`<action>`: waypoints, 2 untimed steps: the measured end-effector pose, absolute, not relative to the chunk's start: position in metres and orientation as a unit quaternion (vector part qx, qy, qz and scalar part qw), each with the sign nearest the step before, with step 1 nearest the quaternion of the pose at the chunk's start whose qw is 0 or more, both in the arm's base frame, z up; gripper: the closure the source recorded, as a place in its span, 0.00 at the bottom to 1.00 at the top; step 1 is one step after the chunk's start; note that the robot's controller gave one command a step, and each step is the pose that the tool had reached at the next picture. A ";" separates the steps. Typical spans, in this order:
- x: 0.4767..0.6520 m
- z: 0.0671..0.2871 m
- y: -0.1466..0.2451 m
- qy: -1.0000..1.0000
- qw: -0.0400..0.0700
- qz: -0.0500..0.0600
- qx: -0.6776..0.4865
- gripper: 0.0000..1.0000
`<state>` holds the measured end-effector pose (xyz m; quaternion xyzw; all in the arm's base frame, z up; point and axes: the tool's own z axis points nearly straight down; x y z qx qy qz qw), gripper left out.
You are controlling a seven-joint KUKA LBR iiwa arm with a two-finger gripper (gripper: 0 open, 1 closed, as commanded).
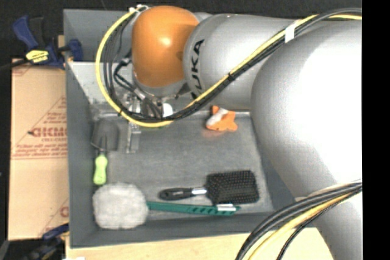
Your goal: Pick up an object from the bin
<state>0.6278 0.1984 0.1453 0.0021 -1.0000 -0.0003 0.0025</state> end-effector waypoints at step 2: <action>0.629 0.069 0.220 -0.982 0.000 0.000 0.188 0.00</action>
Offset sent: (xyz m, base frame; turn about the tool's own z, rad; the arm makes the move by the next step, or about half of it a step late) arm 0.0015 0.0229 -0.0753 -0.3752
